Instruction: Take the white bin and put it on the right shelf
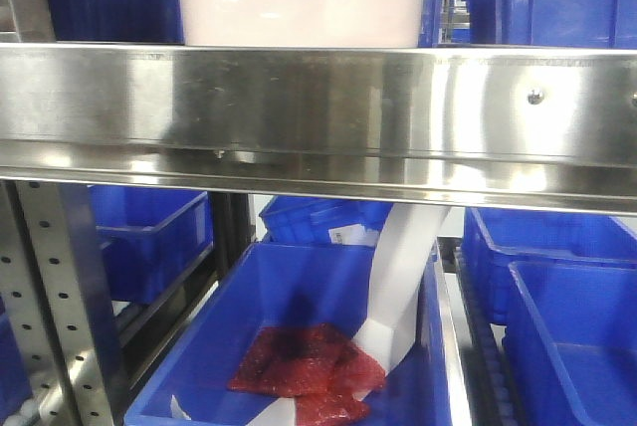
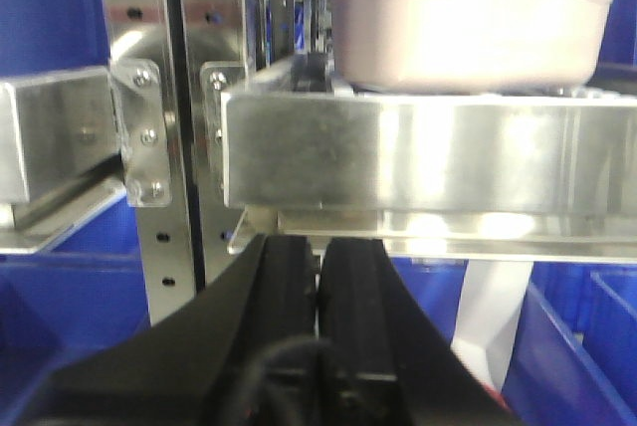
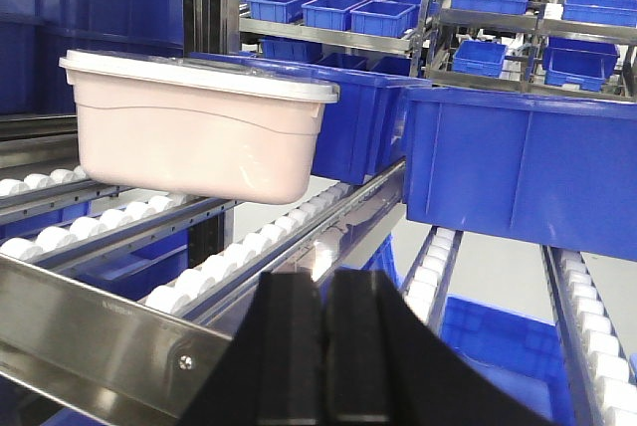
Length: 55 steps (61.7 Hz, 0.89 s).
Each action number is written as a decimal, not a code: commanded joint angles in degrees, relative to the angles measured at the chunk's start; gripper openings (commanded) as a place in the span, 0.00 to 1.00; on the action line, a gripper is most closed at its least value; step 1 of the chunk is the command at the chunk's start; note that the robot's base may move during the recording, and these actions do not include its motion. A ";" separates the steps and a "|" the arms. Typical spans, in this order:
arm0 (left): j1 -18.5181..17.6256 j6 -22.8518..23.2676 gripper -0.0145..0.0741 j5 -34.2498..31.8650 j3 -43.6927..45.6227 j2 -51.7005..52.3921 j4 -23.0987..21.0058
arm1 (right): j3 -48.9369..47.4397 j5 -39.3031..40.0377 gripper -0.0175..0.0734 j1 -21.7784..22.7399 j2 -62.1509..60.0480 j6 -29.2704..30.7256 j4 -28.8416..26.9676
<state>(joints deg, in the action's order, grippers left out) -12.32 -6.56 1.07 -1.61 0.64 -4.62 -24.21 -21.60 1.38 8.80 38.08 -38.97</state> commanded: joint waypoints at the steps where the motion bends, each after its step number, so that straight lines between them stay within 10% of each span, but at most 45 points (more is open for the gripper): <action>1: -0.46 0.34 0.03 -5.62 -0.04 0.60 -0.42 | -1.53 4.10 0.27 0.28 0.69 -0.08 -1.10; 55: -0.46 0.34 0.03 -5.62 -0.04 0.60 -0.42 | -1.53 4.10 0.27 0.28 0.69 -0.08 -1.10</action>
<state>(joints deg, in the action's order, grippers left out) -12.32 -6.43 0.74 -1.61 0.64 -4.62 -24.21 -21.60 1.38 8.80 38.08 -38.97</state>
